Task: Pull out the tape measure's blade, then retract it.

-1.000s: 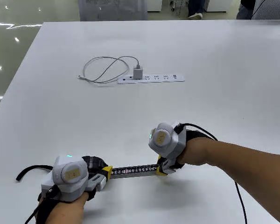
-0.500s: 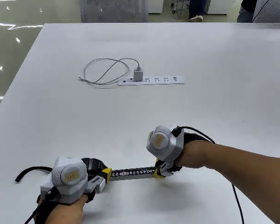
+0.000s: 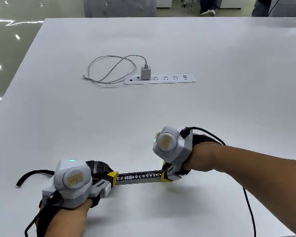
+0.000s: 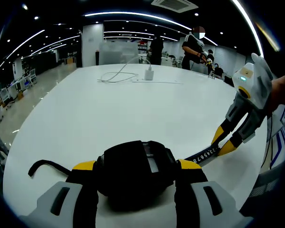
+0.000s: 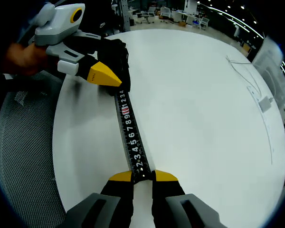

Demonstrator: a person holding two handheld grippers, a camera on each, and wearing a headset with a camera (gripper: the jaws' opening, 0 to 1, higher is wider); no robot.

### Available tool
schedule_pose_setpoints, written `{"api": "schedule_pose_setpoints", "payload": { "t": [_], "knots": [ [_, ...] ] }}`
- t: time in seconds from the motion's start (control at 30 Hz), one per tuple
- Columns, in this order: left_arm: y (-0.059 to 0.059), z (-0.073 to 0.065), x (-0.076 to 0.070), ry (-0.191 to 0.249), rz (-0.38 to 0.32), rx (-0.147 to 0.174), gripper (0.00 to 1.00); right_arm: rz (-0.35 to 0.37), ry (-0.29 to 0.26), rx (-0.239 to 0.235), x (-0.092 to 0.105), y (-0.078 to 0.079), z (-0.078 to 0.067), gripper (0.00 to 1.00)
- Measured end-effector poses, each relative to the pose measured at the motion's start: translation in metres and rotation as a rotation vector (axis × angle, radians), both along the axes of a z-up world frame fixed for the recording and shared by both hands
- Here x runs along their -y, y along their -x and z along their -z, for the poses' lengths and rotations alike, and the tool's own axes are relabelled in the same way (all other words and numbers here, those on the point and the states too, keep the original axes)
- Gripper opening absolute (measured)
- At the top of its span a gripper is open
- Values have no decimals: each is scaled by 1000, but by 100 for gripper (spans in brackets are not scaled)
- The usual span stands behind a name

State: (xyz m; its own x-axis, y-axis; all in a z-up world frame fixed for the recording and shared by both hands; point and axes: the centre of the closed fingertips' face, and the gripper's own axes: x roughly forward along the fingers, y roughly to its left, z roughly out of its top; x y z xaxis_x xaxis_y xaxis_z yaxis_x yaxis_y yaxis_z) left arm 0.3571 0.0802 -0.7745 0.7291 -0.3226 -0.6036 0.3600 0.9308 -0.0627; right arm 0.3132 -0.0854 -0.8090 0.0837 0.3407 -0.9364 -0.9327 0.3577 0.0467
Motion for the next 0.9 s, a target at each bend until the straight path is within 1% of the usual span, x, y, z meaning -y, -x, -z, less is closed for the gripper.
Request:
{"api": "schedule_pose_setpoints", "payload": {
  "t": [0.2,0.3,0.4,0.77,0.9],
  "knots": [
    [0,0,0,1,1,-2,61,3,-12,-6,-2,0,0,9],
    [0,0,0,1,1,-3,61,-8,-11,0,-4,0,0,9],
    [0,0,0,0,2,-3,61,-3,-15,1,-4,0,0,9],
    [0,-1,0,-2,7,9,61,-1,-36,9,-8,0,-1,9],
    [0,0,1,-11,7,3,61,-5,-37,15,-9,0,-1,9]
  ]
}}
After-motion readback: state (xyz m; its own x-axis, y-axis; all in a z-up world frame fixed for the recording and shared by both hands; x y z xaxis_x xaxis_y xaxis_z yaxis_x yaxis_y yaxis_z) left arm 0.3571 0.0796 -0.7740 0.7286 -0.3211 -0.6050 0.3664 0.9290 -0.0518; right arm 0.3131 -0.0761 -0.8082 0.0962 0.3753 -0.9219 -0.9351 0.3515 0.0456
